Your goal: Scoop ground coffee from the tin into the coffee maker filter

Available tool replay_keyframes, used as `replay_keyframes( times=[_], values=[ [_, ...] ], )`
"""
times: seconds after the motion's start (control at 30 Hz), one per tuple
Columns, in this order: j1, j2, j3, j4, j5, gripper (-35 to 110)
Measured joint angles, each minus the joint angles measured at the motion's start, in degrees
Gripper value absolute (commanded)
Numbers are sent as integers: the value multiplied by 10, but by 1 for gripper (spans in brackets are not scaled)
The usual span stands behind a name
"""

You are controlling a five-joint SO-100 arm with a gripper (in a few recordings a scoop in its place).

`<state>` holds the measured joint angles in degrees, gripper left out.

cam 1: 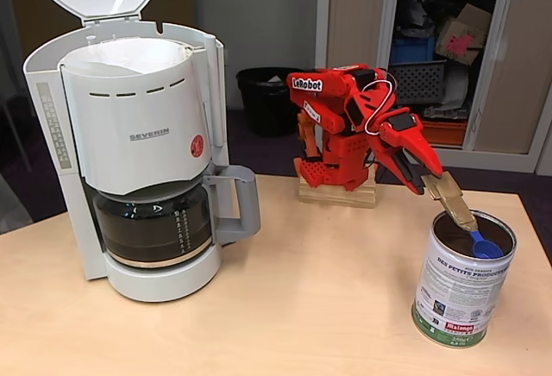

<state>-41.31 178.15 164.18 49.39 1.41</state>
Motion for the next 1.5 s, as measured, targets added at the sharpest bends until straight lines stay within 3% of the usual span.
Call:
replay_keyframes(
  times=[0.37,1.5],
  values=[
    [-7,-106,-55,-34,-9,26],
    [-25,-161,-67,-91,-10,25]
  ],
)
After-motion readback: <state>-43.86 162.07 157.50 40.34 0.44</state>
